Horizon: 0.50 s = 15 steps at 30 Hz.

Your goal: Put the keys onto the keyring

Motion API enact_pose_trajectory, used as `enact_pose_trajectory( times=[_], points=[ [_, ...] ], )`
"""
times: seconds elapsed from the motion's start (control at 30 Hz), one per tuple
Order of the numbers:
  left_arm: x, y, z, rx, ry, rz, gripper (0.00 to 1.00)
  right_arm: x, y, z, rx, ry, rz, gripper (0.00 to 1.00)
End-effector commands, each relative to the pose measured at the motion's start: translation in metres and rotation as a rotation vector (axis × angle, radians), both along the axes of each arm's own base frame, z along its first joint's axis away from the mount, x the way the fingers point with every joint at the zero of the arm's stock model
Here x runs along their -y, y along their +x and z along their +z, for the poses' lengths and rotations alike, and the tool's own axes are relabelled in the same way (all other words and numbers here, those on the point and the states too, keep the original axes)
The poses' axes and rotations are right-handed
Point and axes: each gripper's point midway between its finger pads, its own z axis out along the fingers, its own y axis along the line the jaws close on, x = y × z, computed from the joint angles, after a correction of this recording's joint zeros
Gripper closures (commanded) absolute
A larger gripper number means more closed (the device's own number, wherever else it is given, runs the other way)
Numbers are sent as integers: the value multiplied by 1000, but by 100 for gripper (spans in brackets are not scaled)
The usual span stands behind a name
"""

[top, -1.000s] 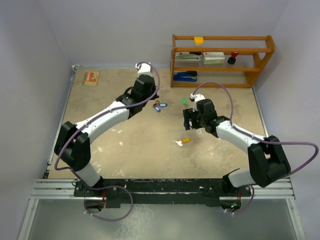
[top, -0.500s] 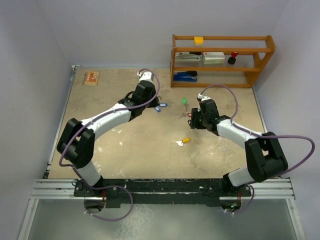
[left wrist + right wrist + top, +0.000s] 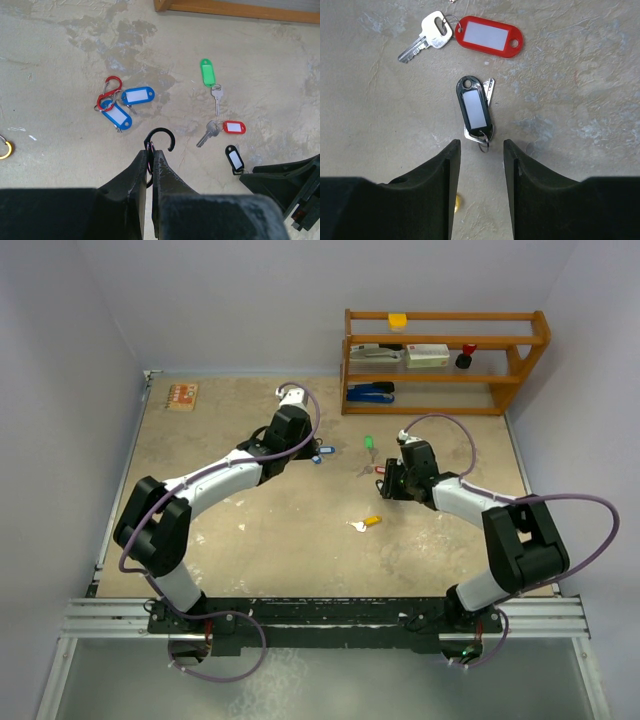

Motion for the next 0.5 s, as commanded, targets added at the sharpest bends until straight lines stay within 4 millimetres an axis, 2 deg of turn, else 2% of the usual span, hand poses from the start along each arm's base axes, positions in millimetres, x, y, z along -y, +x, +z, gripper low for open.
enact_pose_trajectory(
  times=[0.0,0.47],
  points=[
    [4,3,31,77,-46,-19,100,-4,6,0,17,45,-5,58],
    [6,6,26,70,-35,-24,100,1,6,-9,-7,52,-13,67]
  ],
)
